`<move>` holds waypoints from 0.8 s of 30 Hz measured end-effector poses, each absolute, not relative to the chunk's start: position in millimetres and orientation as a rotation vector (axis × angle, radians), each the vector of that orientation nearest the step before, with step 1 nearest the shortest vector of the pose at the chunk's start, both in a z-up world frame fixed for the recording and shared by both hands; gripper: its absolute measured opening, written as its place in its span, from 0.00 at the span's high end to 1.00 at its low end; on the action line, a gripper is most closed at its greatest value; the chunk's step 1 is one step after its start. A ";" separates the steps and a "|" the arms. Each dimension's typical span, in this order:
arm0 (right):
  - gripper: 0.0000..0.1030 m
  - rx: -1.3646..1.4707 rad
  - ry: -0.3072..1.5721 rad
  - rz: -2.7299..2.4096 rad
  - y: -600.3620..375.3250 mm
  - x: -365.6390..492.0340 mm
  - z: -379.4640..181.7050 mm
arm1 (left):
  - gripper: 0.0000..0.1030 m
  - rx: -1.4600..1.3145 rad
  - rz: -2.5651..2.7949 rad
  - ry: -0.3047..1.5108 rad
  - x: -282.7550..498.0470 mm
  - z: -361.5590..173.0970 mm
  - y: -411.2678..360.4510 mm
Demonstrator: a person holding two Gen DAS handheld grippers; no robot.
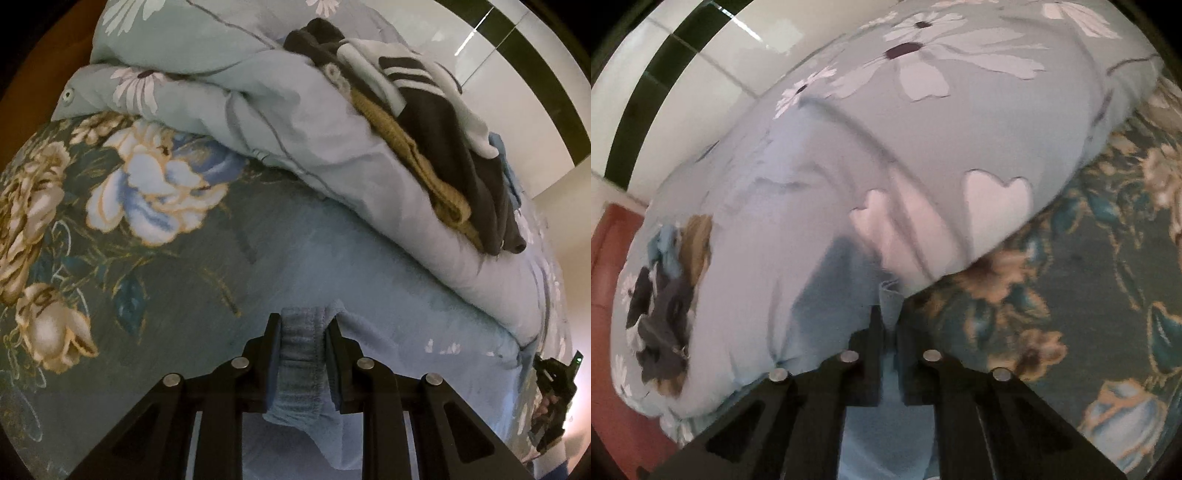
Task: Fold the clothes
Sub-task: 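Hold the cuff with the left gripper while the right gripper drags fabric toward the duvet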
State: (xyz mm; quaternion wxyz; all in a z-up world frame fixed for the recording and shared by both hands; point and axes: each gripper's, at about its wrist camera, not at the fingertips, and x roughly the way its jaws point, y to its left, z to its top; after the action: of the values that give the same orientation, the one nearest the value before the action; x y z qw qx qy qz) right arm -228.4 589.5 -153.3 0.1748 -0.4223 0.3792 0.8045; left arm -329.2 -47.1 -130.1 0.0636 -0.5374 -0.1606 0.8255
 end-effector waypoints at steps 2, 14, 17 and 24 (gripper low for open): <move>0.95 -1.134 1.030 2.337 590.8 -223.1 -134.2 | 0.77 -1.586 2.506 -0.493 -332.6 -125.5 -46.2; 0.95 -0.968 1.020 2.200 634.7 -170.7 -125.7 | 0.77 -1.635 2.568 -0.418 -368.8 -144.9 -20.4; 0.95 -0.970 1.060 2.221 628.3 -172.6 -128.5 | 0.77 -1.597 2.622 -0.446 -368.0 -132.1 -35.4; 0.95 -0.931 1.065 2.387 599.8 -210.0 -102.7 | 0.77 -1.640 2.650 -0.444 -383.3 -127.9 -64.1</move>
State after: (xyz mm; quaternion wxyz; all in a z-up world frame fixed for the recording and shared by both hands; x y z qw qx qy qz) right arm -210.0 599.8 -102.7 0.1821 -0.3299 0.3775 0.8459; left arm -383.3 -64.1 -127.9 -0.0032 -0.5208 -0.1410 0.8419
